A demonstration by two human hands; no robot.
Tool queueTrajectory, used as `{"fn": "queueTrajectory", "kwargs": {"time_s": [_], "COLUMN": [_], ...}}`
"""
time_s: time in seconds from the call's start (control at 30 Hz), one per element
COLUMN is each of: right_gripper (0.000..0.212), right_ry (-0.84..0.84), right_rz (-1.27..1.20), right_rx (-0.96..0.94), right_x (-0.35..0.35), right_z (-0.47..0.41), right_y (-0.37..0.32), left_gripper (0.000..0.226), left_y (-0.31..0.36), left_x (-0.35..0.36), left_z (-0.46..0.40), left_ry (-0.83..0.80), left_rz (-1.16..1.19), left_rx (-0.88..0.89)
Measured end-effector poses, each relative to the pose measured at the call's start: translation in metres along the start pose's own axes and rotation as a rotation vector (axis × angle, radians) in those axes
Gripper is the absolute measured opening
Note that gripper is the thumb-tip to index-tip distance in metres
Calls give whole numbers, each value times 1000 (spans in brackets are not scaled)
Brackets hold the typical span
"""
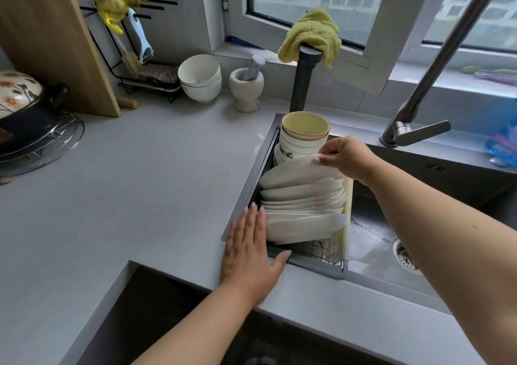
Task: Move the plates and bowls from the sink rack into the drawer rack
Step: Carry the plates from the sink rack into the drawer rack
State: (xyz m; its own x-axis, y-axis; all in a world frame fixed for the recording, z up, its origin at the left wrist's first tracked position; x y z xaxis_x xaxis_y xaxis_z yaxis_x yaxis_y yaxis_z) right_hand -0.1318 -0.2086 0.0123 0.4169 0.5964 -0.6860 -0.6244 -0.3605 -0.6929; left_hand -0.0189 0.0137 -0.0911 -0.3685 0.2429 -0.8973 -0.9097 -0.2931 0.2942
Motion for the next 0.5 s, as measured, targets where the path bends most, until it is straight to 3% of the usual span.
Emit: {"fn": "queueTrajectory", "kwargs": {"time_s": [0.1, 0.2, 0.5], "right_gripper": [26, 28, 30], "right_ry": [-7, 9, 85], "right_rz": [15, 8, -72], "right_rx": [9, 9, -16], "right_x": [2, 4, -10], "right_z": [4, 8, 21], "right_y": [-1, -3, -9], "left_gripper": [104, 100, 96], "left_y": [11, 11, 8], "left_x": [-17, -26, -29], "left_z": [-27, -42, -41], "left_ry": [-8, -48, -48], "left_rz": [100, 191, 186], "left_rx": [106, 168, 169]}}
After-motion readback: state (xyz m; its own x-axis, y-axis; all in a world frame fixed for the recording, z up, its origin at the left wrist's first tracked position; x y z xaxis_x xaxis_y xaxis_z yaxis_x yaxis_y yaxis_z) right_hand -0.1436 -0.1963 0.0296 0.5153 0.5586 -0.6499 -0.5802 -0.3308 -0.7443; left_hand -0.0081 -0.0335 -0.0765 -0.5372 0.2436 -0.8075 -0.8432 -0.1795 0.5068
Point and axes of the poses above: each hand's wrist, its own z-axis away from the middle knuckle, its own x-axis out of the palm, y = z × x, the point moved 8 cm from there along -z, towards the middle knuckle, and after that the axes turned 14 degrees about -y, right-handed, at the moved point
